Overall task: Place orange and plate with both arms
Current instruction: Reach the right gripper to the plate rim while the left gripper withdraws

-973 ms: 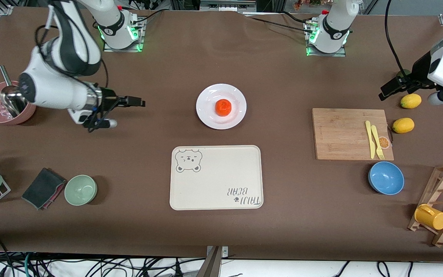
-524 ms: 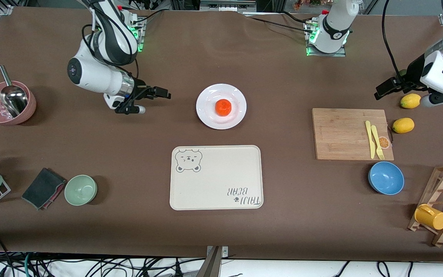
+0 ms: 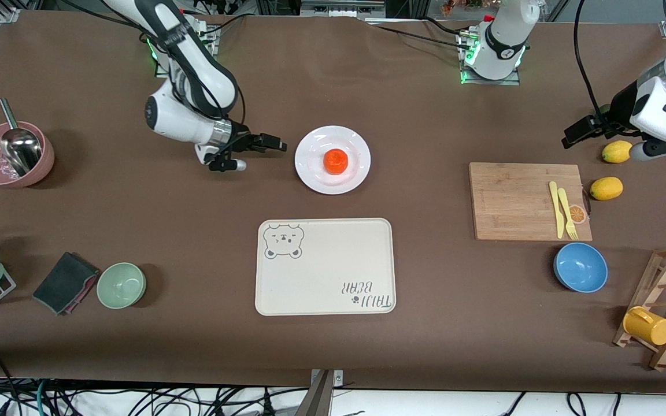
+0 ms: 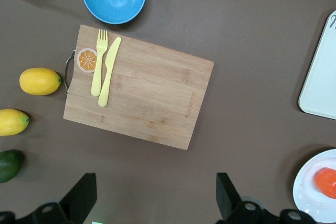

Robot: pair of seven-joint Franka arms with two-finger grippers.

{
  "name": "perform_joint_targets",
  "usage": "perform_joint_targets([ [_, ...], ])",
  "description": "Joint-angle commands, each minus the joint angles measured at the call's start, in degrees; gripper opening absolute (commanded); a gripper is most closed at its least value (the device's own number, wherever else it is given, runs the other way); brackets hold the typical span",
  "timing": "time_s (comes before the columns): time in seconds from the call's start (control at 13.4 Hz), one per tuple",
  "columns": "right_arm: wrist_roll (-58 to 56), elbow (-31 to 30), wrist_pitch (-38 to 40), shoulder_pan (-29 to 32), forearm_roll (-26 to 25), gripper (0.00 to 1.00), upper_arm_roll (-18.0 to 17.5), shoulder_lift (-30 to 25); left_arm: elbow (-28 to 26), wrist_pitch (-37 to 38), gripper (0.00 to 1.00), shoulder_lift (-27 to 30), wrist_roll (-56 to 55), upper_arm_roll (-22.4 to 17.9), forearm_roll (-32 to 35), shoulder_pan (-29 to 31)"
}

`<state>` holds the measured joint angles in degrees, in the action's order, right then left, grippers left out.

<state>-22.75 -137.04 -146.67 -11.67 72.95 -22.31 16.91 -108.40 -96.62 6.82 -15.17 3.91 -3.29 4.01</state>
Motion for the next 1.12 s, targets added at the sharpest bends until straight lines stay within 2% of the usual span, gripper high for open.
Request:
perform_joint_targets([
  [0.0,-9.21,3.79,-1.25,0.07,7.79,1.0,-0.89,4.96,1.18,1.26,1.0,-0.4,-0.03,0.22,-1.1,-0.14],
  [0.22,-13.28,6.16,-1.25,-1.42,12.82,1.0,-0.98,7.78,1.09,1.61,1.0,-0.57,0.05,0.22,-1.1,-0.14],
  [0.67,-14.33,9.51,-2.48,-3.62,13.19,0.99,-0.89,10.86,1.09,3.72,1.0,-0.57,0.32,-0.04,-1.1,0.21],
  [0.75,-15.64,9.69,-2.48,-3.62,13.27,0.91,-0.89,11.47,1.09,3.72,1.0,-0.57,0.23,-0.04,-1.19,0.13],
  [0.9,-19.33,10.3,-2.74,-3.62,13.1,0.64,-0.89,12.79,1.09,3.63,1.0,-1.1,0.14,0.05,-1.28,0.13],
  [1.05,-23.98,11.0,-2.74,-3.54,12.84,0.22,-0.81,14.11,1.09,3.46,1.0,-1.63,0.14,0.05,-1.28,0.04],
])
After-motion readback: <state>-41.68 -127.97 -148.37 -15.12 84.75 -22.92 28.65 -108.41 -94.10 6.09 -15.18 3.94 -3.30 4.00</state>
